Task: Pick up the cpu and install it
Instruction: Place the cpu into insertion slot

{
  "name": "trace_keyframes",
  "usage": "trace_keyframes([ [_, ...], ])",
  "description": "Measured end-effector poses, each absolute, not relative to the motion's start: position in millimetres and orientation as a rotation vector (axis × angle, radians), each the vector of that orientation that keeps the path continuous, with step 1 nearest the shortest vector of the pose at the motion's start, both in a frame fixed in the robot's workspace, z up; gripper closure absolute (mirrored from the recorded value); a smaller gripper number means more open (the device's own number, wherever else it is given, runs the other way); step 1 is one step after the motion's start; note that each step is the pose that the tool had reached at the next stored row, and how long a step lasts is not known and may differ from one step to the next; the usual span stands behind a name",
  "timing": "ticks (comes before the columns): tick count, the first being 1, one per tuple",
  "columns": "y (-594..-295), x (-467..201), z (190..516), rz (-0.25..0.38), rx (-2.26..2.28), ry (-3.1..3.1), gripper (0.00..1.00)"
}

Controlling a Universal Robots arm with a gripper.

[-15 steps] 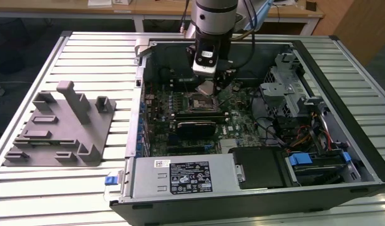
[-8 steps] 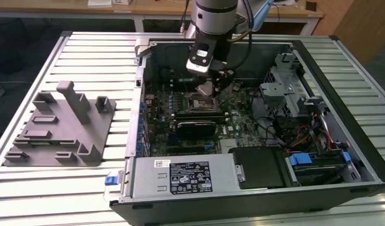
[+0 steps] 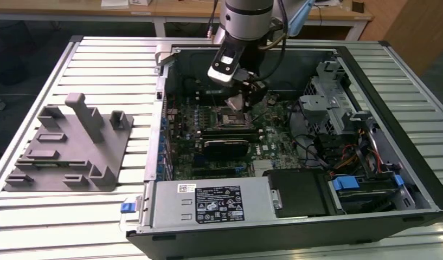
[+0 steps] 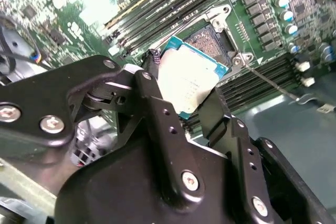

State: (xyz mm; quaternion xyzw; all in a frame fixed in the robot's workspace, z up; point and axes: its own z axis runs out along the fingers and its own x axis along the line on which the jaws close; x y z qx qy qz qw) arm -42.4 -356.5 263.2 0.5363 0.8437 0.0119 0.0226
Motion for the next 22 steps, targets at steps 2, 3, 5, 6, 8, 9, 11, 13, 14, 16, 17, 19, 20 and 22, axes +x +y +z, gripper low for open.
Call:
trace_keyframes([
  [2,-356.5,-42.4,262.9,0.036,1.709,2.581,0.46],
  [3,-356.5,-42.4,262.8,0.035,1.733,2.565,0.46],
  [5,-356.5,-42.4,262.6,0.034,1.778,2.533,0.46],
  [6,-356.5,-42.4,262.5,0.033,1.801,2.517,0.46],
  [8,-356.5,-42.4,262.2,0.032,1.846,2.484,0.46],
  [9,-356.5,-42.4,262.2,0.031,1.869,2.466,0.46],
  [11,-356.5,-42.4,261.9,0.030,1.913,2.432,0.46],
  [13,-356.5,-42.4,261.6,0.028,1.956,2.397,0.46],
  [14,-356.5,-42.4,261.5,0.028,1.978,2.379,0.46],
  [16,-356.5,-42.4,261.2,0.027,2.022,2.341,0.46],
  [17,-356.5,-42.4,260.9,0.026,2.043,2.323,0.46],
  [19,-356.5,-42.4,260.4,0.024,2.084,2.286,0.46],
  [20,-356.5,-42.4,260.1,0.024,2.104,2.267,0.46],
  [22,-356.5,-42.4,260.0,0.022,2.133,2.239,0.46],
])
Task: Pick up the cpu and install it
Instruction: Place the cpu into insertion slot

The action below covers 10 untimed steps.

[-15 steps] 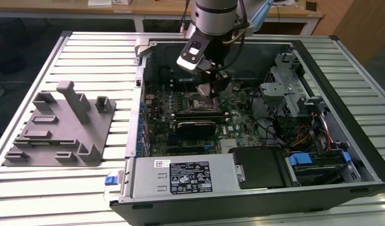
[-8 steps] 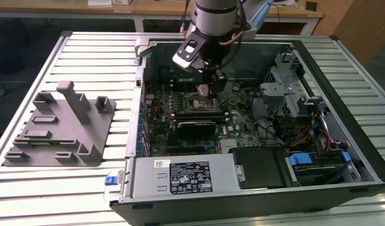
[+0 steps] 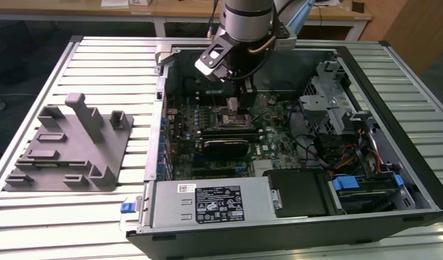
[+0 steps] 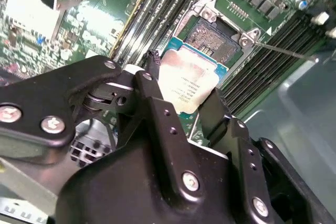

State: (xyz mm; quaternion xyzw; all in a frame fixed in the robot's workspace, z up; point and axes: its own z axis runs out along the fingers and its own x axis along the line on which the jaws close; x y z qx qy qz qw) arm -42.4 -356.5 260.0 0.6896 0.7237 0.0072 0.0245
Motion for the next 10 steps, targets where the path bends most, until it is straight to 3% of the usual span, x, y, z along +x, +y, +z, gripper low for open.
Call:
trace_keyframes([
  [10,-356.5,-42.4,255.3,0.023,2.135,2.238,0.46],
])
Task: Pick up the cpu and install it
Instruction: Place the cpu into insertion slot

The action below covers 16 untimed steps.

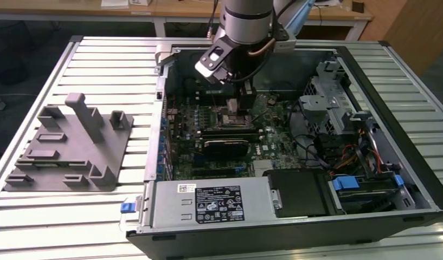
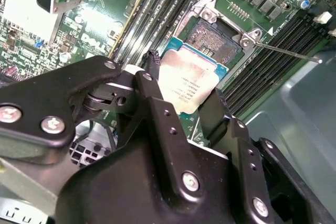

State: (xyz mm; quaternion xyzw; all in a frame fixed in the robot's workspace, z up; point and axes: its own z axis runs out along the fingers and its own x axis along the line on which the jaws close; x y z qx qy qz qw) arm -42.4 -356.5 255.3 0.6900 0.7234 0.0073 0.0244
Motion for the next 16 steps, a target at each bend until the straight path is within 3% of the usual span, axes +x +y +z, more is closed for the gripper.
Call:
trace_keyframes([
  [16,-354.3,-42.4,243.8,0.022,2.135,2.238,0.46],
])
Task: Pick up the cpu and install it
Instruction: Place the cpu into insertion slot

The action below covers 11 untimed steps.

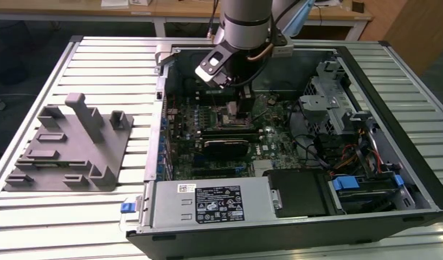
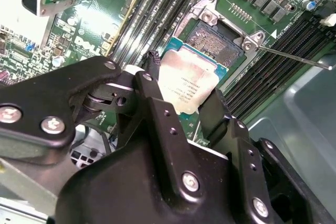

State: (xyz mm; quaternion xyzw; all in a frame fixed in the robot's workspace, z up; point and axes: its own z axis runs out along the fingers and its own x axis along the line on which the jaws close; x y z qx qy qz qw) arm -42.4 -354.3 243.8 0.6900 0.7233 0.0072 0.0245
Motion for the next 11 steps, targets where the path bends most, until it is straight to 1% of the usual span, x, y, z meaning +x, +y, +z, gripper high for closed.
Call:
trace_keyframes([
  [11,-348.3,-42.4,237.1,0.023,2.135,2.238,0.46],
])
